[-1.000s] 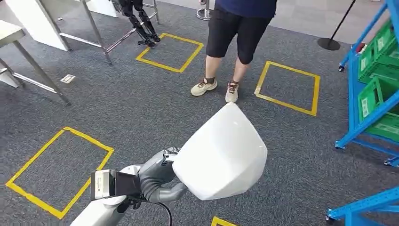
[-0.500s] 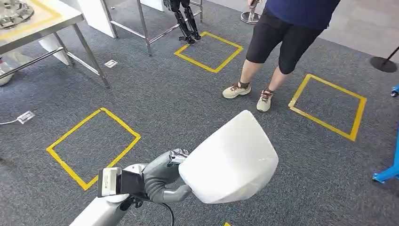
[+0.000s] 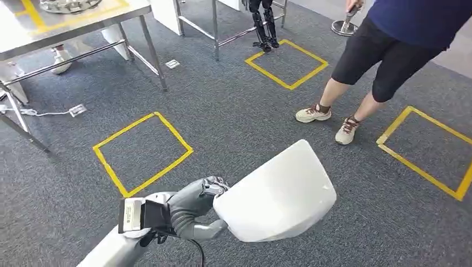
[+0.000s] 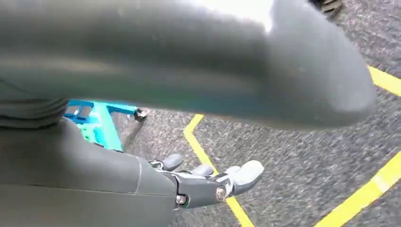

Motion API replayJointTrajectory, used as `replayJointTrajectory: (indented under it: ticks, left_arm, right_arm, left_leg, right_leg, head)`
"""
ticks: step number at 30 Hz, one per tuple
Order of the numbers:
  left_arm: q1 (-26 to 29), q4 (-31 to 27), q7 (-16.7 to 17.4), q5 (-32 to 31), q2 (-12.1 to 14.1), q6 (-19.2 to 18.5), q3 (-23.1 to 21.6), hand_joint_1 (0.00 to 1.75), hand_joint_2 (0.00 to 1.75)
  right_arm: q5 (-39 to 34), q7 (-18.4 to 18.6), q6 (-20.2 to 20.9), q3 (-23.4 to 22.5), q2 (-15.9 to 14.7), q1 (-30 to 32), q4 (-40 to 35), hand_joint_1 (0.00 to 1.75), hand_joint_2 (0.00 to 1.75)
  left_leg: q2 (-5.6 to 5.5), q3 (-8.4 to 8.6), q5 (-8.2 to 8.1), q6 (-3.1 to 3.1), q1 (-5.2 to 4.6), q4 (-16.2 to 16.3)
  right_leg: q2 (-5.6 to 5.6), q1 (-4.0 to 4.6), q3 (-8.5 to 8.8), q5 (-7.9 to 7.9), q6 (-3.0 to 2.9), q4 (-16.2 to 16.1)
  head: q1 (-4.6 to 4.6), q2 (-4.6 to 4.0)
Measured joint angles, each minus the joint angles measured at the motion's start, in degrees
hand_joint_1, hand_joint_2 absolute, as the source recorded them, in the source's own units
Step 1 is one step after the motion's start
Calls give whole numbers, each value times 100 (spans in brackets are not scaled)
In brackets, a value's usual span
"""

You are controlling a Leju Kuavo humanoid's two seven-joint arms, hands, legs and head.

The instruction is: Take the parts from the cabinet and place them on the table.

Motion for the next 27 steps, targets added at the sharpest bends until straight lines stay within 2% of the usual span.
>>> replayJointTrajectory:
  ticks: [2,3,4,5,6,7,8,9,10,11,12,13,16,17,18,19,20,21,22,23,24,25,27]
  left_arm:
    - [-7,-2,17,4,7,0,-4,175,175]
    - [-9,-9,35,9,-2,2,-7,175,175]
    - [-31,-13,37,15,-11,2,-7,175,175]
    - [-38,-13,55,15,-35,2,-7,175,175]
    - [-37,-13,68,15,-48,2,-9,175,175]
    - [-32,-11,83,15,-48,2,-13,175,175]
    - [-29,-4,87,15,-46,2,-15,175,175]
    - [-29,2,90,15,-48,2,-17,175,175]
    - [-30,0,90,15,-48,2,-17,175,175]
    - [-30,0,90,15,-48,2,-17,175,175]
    - [-32,-2,90,15,-52,2,-17,175,175]
    - [-35,-2,90,15,-55,4,-17,175,175]
    - [-37,-7,105,13,-66,4,-31,175,175]
    - [-38,-9,107,13,-61,4,-37,175,175]
    - [-33,-15,116,9,-57,4,-44,175,175]
    - [-52,-24,131,2,-57,4,-53,175,175]
    - [-73,-26,153,-7,-66,4,-63,175,175]
    - [-77,-33,157,-11,-74,4,-70,175,175]
    - [-76,-35,179,-22,-79,2,-77,175,175]
    - [-74,-33,201,-42,-79,4,-85,175,175]
    - [-66,-31,208,-46,-79,2,-85,175,175]
    - [-67,-31,208,-46,-79,4,-87,175,175]
    - [-70,-37,208,-50,-81,2,-101,175,175]
  right_arm:
    - [0,-4,0,0,2,-30,0,0,0]
    - [0,-11,0,0,2,-49,0,0,0]
    - [0,-24,5,0,11,-55,0,0,0]
    - [0,-24,5,0,15,-46,0,0,0]
    - [0,-22,5,0,15,-27,0,0,0]
    - [4,-22,5,0,15,-11,0,0,0]
    - [4,-24,7,0,17,0,0,0,0]
    - [7,-24,9,0,22,2,0,0,0]
    - [7,-26,7,0,22,-1,0,0,0]
    - [7,-28,9,0,22,-4,0,0,0]
    - [7,-35,7,0,22,-3,0,0,0]
    - [7,-35,7,0,24,-2,0,0,0]
    - [7,-42,7,0,26,-5,0,0,0]
    - [7,-42,7,0,26,-19,0,0,0]
    - [-4,-39,7,0,35,-35,0,0,0]
    - [-11,-42,-2,0,35,-42,0,0,0]
    - [-22,-37,-2,-2,35,-30,0,0,0]
    - [-28,-31,-4,0,37,-10,0,0,0]
    - [-31,-31,-4,-2,37,11,0,0,0]
    - [-35,-35,-6,-2,37,16,0,0,0]
    - [-57,-50,-13,-2,37,11,0,0,0]
    - [-68,-72,-17,-2,37,0,0,0,0]
    - [-74,-85,-20,-2,39,-34,0,0,0]
  left_leg:
    - [-151,-18,32,77,-1,-24]
    - [-215,-7,62,116,42,-46]
    - [-271,-19,74,138,59,-46]
    - [-330,-32,87,162,63,-47]
    - [-414,-48,93,173,63,-46]
    - [-505,-59,100,175,63,-44]
    - [-585,-64,104,171,63,-42]
    - [-676,-62,112,159,67,-41]
    - [-758,-58,119,146,73,-37]
    - [-840,-52,125,128,82,-31]
    - [-919,-57,128,103,90,-23]
    - [-991,-85,137,55,73,-5]
    - [-1197,-142,218,-90,106,-76]
    - [-1279,-173,250,-144,103,-112]
    - [-1112,-190,223,-147,109,-66]
    - [-696,-258,79,-160,72,84]
    - [-483,-431,-180,-182,79,446]
    - [-412,-633,-433,-201,83,918]
    - [-402,-838,-640,-217,82,1403]
    - [-401,-948,-726,-227,83,1699]
    - [-392,-908,-663,-232,83,1690]
    - [-385,-753,-510,-224,82,1453]
    - [-348,-122,-60,-174,80,407]
  right_leg:
    - [-136,-14,34,-7,62,-16]
    - [73,-56,35,-69,118,47]
    - [393,-65,-58,-233,139,249]
    - [606,-78,-247,-478,163,664]
    - [699,-82,-490,-714,180,1171]
    - [724,-82,-711,-857,192,1602]
    - [726,-83,-824,-870,195,1797]
    - [727,-93,-803,-738,189,1714]
    - [737,-104,-666,-508,183,1399]
    - [798,-120,-428,-216,183,884]
    - [1007,-152,-156,39,186,300]
    - [1400,-193,-42,-27,185,29]
    - [1214,-136,-52,-3,76,1]
    - [1135,-132,-42,23,20,-18]
    - [1025,-175,-38,65,-48,-72]
    - [953,-153,-33,64,-103,-85]
    - [853,-132,-35,59,-137,-84]
    - [758,-116,-37,52,-148,-80]
    - [657,-105,-41,49,-154,-78]
    - [620,-94,-44,50,-153,-75]
    - [541,-91,-44,49,-152,-74]
    - [501,-87,-42,49,-150,-71]
    - [453,-83,-24,40,-133,-56]
  head:
    - [-2,0]
    - [0,0]
    - [20,0]
    - [55,0]
    - [63,0]
    - [68,0]
    - [70,0]
    - [77,0]
    - [79,0]
    - [81,0]
    - [85,0]
    - [96,0]
    - [88,0]
    - [88,0]
    - [85,0]
    - [44,0]
    - [0,0]
    - [-2,0]
    - [-4,0]
    - [-6,0]
    - [-6,0]
    - [-9,0]
    - [-11,0]
